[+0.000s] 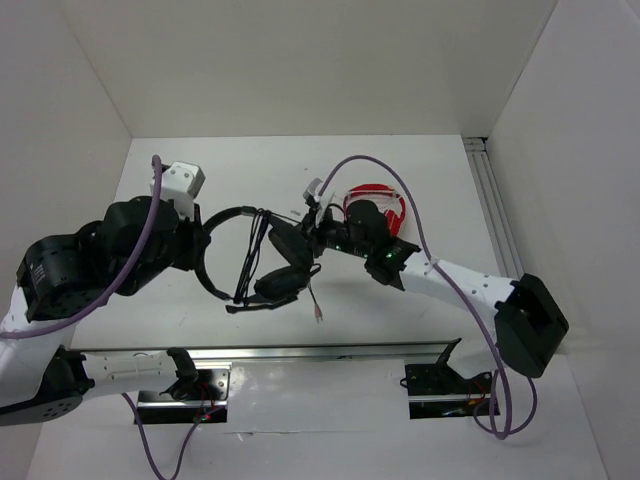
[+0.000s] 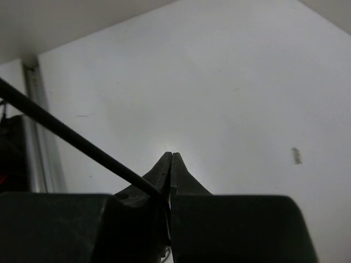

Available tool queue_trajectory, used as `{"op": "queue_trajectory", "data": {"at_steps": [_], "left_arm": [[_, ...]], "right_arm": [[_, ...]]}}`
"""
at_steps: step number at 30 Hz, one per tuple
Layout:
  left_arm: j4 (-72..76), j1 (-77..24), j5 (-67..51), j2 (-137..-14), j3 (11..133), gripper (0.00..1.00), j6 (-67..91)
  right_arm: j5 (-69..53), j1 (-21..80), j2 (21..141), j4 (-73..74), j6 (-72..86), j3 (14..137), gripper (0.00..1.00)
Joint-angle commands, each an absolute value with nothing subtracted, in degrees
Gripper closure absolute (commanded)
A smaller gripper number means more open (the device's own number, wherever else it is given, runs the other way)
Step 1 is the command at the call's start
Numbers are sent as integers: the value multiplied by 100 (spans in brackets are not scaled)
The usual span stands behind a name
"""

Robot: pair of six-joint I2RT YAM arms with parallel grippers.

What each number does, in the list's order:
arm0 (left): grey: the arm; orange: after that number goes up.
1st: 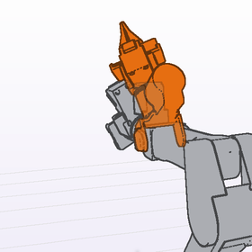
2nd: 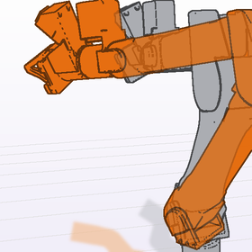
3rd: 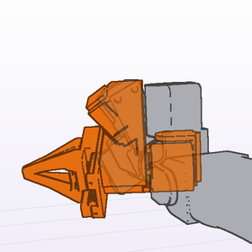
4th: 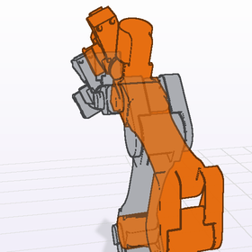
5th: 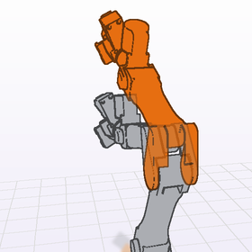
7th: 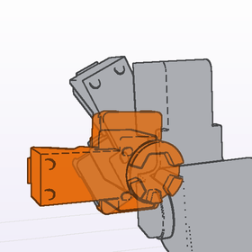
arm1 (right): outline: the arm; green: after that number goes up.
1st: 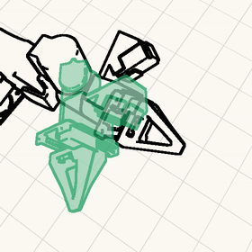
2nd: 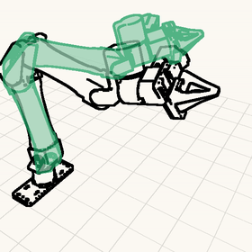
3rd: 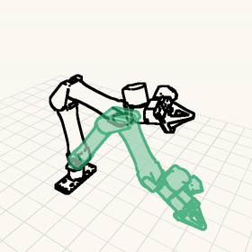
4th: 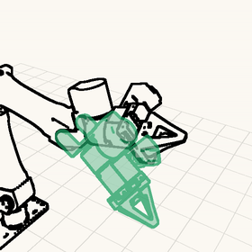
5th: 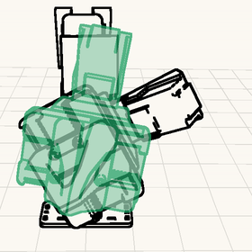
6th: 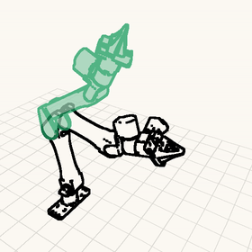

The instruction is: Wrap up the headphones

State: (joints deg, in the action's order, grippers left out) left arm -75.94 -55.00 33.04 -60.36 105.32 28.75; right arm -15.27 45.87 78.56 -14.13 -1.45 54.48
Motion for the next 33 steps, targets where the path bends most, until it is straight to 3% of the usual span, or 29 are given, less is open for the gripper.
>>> {"op": "queue_trajectory", "data": {"at_steps": [1,8,13,22,25,28,33], "left_arm": [[-7093,-5528,3700,-5862,11065,100,3383],[-7093,-5528,4034,-5871,11435,100,3840],[-7093,-5528,3965,-5818,11435,100,3946],[-6979,-5528,3850,-5695,10811,100,4122],[-6908,-5528,3850,-5643,10679,100,4122],[-6908,-5528,3850,-5590,10626,100,4174],[-6979,-5528,4061,-5642,10696,100,4227]], "right_arm": [[-2205,4438,8418,-3302,1053,4721,94],[-2610,4552,9737,-4666,1740,4570,94],[-2917,4614,10422,-5369,2109,4623,86],[-3225,4729,10959,-6275,2671,4860,76],[-3305,4729,11030,-6407,2751,4913,76],[-3190,4781,11083,-6354,2751,4966,83],[-3138,4781,11136,-5986,2567,4914,78]]}}
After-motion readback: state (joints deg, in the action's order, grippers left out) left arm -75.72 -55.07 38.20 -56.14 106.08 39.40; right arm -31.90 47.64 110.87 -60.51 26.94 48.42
